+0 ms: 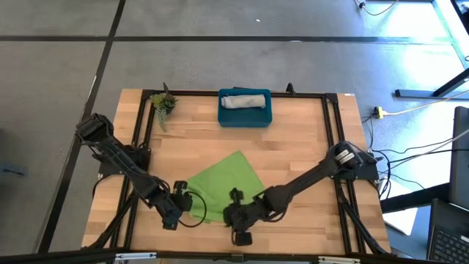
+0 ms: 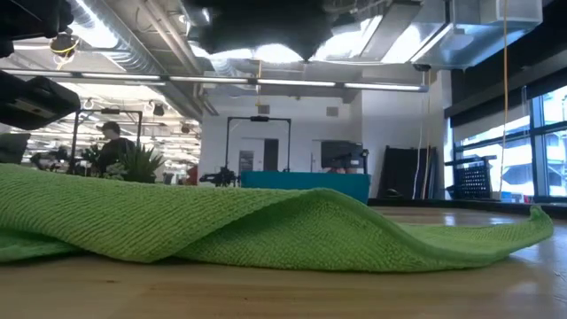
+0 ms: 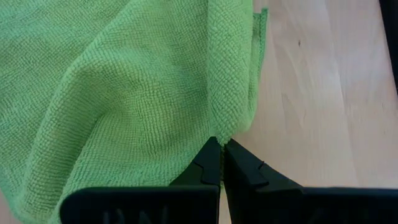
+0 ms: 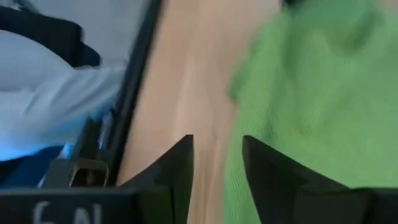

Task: Roll microfiber towels into tight, uniform cylinder then place into a basket
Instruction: Roll the green microfiber cloth

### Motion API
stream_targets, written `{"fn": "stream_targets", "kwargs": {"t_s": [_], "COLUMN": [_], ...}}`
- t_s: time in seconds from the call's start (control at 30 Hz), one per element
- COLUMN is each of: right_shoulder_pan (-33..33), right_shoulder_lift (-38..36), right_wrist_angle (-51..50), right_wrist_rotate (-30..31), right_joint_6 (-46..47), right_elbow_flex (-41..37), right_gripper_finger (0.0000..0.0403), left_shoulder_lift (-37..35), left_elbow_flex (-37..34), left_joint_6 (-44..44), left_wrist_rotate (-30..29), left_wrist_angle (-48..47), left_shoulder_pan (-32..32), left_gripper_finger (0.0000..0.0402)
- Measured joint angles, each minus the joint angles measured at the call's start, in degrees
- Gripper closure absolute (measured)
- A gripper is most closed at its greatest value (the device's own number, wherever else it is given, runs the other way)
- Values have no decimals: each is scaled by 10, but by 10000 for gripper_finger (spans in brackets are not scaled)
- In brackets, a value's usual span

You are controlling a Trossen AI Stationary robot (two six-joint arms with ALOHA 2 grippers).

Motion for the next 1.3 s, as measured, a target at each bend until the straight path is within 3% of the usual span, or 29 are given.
{"fn": "stream_targets", "kwargs": {"t_s": [0.17, 0.57, 1.3], "right_shoulder_pan": [1, -8, -30], "right_shoulder_lift": [50, 131, 169], "right_wrist_angle": [116, 230, 297], "right_wrist_rotate": [13, 22, 23], "right_joint_6": [-110, -233, -269], "right_elbow_flex": [0, 0, 1], "right_gripper_finger": [258, 257, 257], "left_shoulder_lift": [0, 0, 0], "left_elbow_flex": [0, 0, 0], "left_joint_6": [-1, 1, 17], "left_wrist_rotate": [-2, -28, -30], "left_wrist_angle": [1, -2, 1], "left_shoulder_pan": [0, 3, 32], "left_gripper_finger": [401, 401, 402]}}
